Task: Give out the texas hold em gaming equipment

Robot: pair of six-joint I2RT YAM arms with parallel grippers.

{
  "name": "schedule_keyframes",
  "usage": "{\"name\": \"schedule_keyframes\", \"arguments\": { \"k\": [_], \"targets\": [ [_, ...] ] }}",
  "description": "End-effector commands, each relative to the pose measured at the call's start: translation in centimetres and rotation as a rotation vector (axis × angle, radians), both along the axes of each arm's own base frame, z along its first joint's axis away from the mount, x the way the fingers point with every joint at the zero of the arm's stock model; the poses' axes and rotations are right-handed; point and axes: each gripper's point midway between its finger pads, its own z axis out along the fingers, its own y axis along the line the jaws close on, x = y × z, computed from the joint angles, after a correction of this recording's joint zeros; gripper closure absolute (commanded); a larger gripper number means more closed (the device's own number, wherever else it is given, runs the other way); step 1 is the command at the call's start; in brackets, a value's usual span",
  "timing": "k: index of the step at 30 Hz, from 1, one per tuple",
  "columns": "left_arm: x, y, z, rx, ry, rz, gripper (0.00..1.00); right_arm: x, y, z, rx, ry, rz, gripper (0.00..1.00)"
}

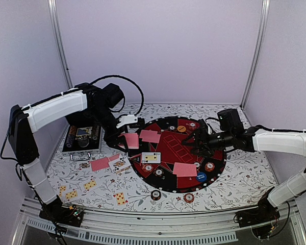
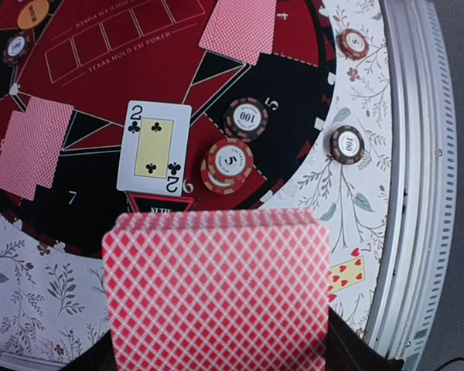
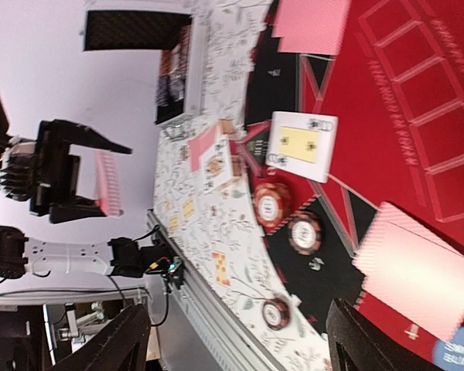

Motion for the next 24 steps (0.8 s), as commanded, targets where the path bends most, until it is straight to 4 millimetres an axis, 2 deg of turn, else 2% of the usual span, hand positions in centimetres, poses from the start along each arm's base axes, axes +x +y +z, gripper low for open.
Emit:
{"name": "schedule_keyframes", "arguments": {
  "k": [1,8,9,12,14,17,24],
  "targets": [
    [0.1,-0.6,0.8,-0.029,0.004,0.006,0.72,0.0,6.0,4.9,0.212,-0.055,0.107,0.17],
    [0.1,-0.9,1.1,-0.04,0.003,0.006,0.72,-0.4,13.7,5.3,0.307,-0.018,0.232,0.15],
    [0.1,-0.9,1.1,-0.04,0.002,0.006,0.72,-0.3,14.7,4.6,0.307,-0.006,0.248,0.15],
    [0.1,-0.9,1.2,-0.041,0.001,0.006,0.72,-0.5,17.2,4.9,0.336,0.003,0.288,0.15],
    [0.1,-0.9,1.2,-0.04,0.002,0.006,0.72,-0.4,18.6,3.9,0.333,0.022,0.304,0.15],
    [0.2,-0.9,1.1,-0.041,-0.004,0.009,0.72,-0.3,20.1,3.6,0.343,0.027,0.318,0.15],
    [0.3,-1.3,1.3,-0.053,-0.006,0.01,0.72,0.4,21.8,1.9,0.345,0.062,0.316,0.15]
  ]
}}
